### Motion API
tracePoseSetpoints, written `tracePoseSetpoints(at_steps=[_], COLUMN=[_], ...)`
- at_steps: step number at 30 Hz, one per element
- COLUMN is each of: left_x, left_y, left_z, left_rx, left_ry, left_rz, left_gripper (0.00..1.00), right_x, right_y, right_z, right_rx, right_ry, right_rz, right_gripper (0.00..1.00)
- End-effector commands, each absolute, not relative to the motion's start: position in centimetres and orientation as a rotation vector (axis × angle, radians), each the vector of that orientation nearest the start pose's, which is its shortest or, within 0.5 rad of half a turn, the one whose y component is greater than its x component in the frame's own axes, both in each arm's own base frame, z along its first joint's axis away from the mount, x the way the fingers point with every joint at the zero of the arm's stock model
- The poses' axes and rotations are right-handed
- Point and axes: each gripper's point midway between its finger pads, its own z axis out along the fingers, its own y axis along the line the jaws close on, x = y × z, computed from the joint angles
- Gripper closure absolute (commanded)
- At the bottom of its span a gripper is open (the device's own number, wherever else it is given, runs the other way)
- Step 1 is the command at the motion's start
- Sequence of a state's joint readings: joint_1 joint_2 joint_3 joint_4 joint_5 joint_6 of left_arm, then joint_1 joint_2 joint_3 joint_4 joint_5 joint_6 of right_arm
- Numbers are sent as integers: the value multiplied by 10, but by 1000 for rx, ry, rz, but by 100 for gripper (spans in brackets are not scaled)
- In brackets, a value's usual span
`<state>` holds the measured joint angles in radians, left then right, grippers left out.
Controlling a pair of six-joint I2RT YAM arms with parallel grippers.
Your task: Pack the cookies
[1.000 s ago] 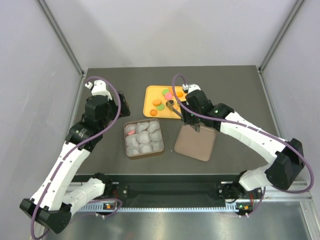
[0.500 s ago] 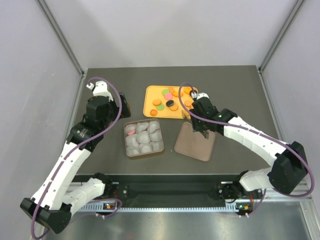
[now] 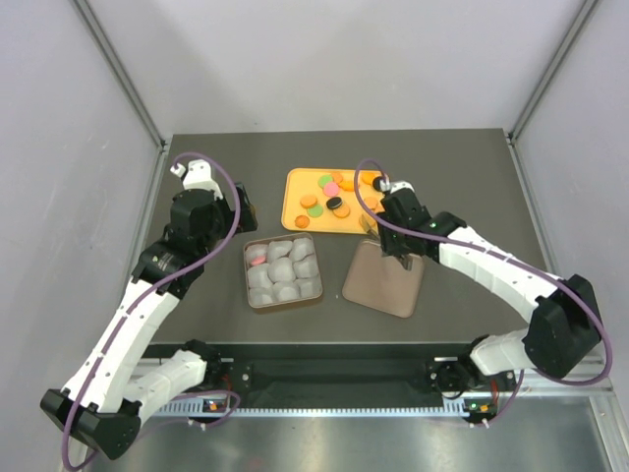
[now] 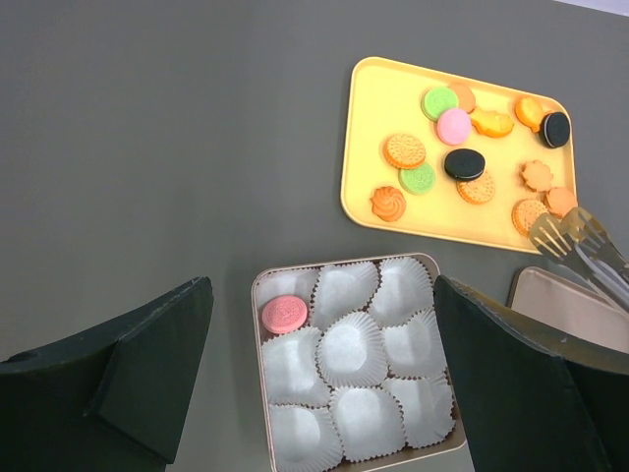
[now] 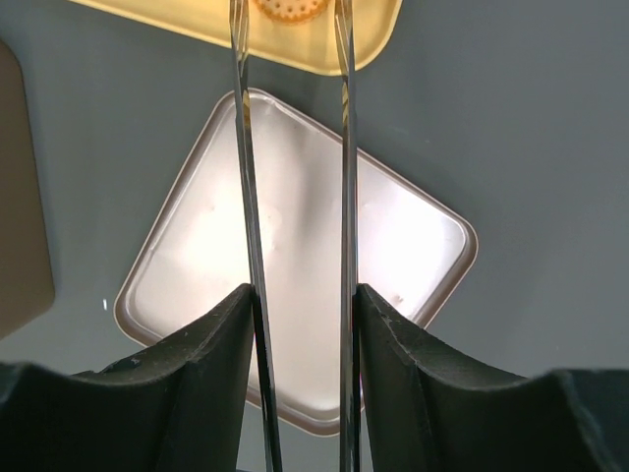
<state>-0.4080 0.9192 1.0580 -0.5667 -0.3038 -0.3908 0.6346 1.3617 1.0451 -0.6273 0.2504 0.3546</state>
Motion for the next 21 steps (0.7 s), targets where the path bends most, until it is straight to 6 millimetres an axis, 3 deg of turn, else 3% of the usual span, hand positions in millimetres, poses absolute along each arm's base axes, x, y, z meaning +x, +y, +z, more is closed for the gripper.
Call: tracePoseSetpoints(at_steps=[1,21], left_x=[299,300], left_y=[-87,-87], left_z=[292,291], left_rx=[-183,-181], left_ry=[1918,1921], left_rz=[-239,-235], left_gripper=[1,1], right_x=[296,315], right_y=[177,183], right_z=[133,121], right_rx=[-243,-244], right_ry=[2434,2460], right_rz=[131,137], right_gripper=[56,55])
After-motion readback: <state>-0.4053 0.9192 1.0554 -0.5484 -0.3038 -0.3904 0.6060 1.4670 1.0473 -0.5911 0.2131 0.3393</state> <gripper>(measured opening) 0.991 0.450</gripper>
